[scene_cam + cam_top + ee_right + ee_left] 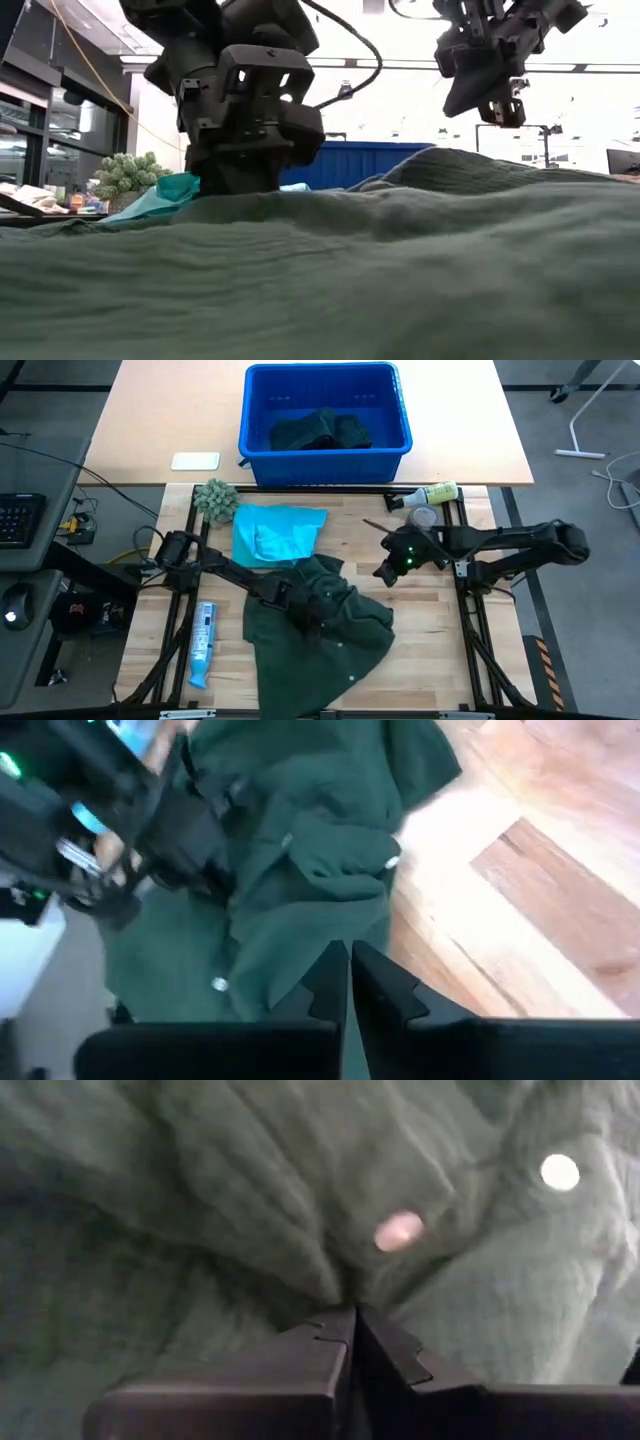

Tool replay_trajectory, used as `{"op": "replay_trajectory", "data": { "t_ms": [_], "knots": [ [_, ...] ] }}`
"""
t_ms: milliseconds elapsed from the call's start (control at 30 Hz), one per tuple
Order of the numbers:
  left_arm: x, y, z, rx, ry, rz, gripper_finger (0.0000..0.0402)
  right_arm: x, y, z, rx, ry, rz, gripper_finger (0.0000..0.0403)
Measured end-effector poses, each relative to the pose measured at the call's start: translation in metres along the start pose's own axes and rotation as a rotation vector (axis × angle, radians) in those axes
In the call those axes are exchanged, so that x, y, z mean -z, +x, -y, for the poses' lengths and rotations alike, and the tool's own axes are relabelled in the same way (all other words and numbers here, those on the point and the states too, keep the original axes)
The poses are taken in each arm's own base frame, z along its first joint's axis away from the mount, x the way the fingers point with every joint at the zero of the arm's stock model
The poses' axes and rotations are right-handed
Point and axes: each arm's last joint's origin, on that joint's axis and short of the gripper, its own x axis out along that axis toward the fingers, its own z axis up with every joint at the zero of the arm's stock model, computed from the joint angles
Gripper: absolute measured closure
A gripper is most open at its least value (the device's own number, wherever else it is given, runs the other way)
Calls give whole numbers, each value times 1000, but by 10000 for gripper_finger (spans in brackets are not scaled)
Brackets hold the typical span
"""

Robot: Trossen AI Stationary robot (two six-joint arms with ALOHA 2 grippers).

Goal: Fold laundry
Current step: Fold the green polo shirt from the blue laundry bin

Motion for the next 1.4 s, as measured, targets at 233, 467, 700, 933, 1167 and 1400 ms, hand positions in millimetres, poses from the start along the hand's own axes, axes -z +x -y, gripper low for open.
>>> {"op": "replay_trajectory", "data": {
  "t_ms": [233,467,700,933,1167,1400],
  "knots": [
    [-23,-52,0,-114,8,230,402,2,38,7,19,-112,-136,314],
    [-28,-74,-7,-174,-45,262,402,-4,99,16,-30,-104,-167,242],
    [-8,-77,16,-139,-97,280,402,-7,126,33,33,-68,-218,218],
    [34,-57,45,-159,-182,284,402,-6,125,33,59,-114,-211,217],
    [58,-30,49,-210,-263,287,402,4,136,31,40,-132,-262,222],
    [60,-1,38,-214,-291,182,402,11,133,23,38,-103,-286,385]
  ]
}}
